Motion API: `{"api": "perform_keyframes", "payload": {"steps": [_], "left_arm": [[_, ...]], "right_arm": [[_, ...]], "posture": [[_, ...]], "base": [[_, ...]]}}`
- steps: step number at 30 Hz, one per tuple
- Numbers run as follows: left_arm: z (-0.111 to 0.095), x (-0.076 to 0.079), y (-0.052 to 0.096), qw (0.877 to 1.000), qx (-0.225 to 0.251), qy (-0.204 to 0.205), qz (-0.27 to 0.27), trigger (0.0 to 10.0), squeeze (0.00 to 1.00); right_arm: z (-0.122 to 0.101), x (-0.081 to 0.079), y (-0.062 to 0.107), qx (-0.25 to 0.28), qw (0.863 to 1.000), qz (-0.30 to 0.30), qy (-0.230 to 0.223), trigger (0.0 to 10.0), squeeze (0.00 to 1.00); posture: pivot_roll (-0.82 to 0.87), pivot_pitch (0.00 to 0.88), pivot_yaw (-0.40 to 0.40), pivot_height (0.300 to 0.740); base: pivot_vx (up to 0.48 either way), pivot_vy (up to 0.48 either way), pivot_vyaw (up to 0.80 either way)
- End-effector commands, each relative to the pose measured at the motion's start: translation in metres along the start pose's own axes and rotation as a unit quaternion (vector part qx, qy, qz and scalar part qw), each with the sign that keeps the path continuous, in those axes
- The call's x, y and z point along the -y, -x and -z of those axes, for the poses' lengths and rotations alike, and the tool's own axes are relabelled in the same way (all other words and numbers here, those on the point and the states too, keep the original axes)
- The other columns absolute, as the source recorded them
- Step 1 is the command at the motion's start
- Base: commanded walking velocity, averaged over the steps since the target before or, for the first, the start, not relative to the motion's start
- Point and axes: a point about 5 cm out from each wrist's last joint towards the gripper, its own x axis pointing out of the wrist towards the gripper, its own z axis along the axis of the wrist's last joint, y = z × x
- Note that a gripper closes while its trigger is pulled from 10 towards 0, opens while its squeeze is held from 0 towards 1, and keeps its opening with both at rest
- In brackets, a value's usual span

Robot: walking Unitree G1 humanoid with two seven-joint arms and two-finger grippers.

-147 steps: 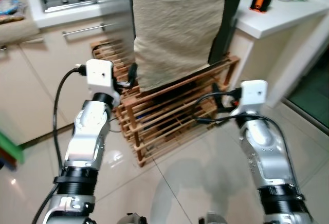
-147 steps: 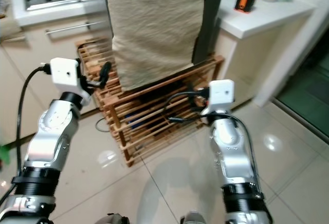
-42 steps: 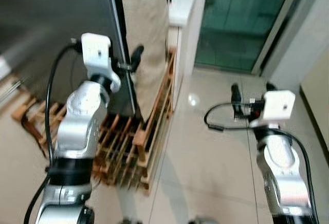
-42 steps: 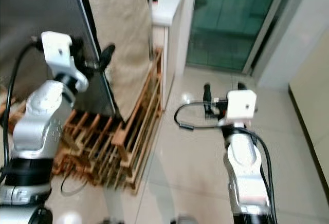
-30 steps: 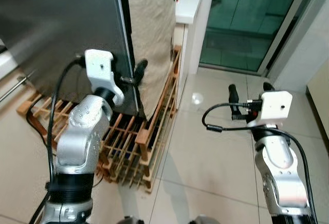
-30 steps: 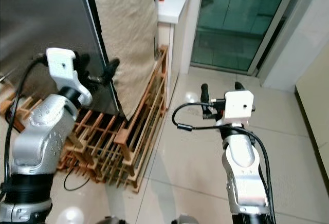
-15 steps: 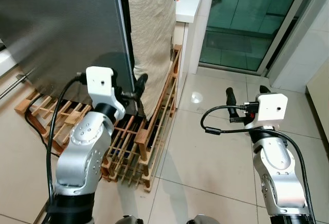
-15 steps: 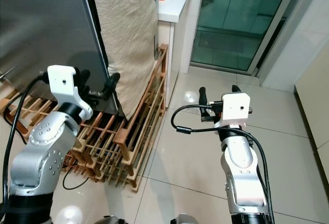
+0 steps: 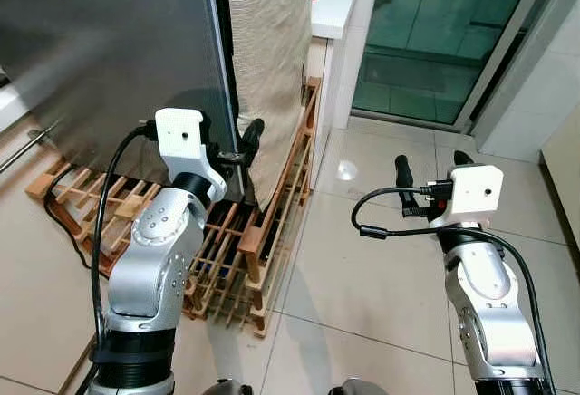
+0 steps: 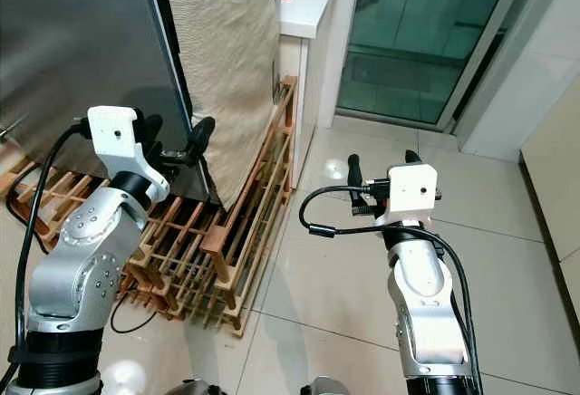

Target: Restocking fridge

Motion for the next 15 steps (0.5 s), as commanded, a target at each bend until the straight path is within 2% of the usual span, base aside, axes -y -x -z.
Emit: {"api": "perform_keyframes", "payload": {"steps": [1, 15], "left_arm": [[0.0, 0.006, -0.007, 1.0, -0.001, 0.008, 0.016, 10.0, 0.0], [0.002, 0.013, -0.024, 0.999, -0.005, 0.031, 0.026, 10.0, 0.0]], "right_arm": [[0.001, 0.001, 0.001, 0.001, 1.0, 0.003, 0.001, 10.0, 0.0], [0.002, 0.001, 0.001, 0.002, 1.0, 0.011, 0.001, 10.0, 0.0]], "posture": [[-0.14, 0.009, 0.024, 0.716], [-0.15, 0.0, 0.044, 0.716]], "base": [[0.0, 0.0, 0.0], [0.0, 0.0, 0.0]]}}
